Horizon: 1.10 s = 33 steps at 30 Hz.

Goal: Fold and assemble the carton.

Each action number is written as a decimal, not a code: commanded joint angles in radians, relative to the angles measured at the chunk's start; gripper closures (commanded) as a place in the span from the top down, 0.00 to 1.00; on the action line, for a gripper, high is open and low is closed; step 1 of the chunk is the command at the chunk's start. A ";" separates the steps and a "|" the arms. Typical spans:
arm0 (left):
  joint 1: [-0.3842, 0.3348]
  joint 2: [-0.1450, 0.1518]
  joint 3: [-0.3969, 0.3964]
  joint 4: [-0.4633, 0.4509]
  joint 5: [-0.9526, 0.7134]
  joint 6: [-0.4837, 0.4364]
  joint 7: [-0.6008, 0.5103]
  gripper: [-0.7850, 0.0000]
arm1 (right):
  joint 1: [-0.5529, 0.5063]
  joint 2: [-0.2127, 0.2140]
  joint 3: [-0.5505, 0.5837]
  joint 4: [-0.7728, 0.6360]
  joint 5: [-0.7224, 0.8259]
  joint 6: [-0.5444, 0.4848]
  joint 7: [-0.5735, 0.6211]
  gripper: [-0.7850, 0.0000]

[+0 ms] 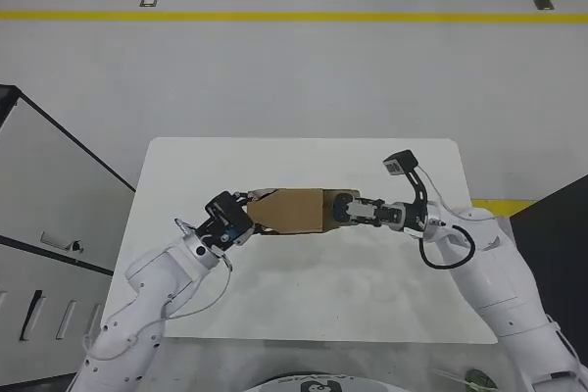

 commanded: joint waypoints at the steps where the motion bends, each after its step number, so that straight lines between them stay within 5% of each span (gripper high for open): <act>1: -0.001 0.000 0.002 0.001 0.004 -0.001 0.001 0.00 | 0.002 0.000 -0.004 0.000 -0.008 -0.001 0.001 0.75; 18: -0.002 0.002 0.016 0.005 0.009 0.008 0.004 0.00 | 0.027 -0.005 -0.058 0.009 -0.040 -0.017 0.001 0.50; 33: 0.006 0.004 0.006 0.000 0.016 0.024 -0.007 0.00 | 0.069 -0.015 -0.112 0.014 -0.065 -0.044 -0.022 0.47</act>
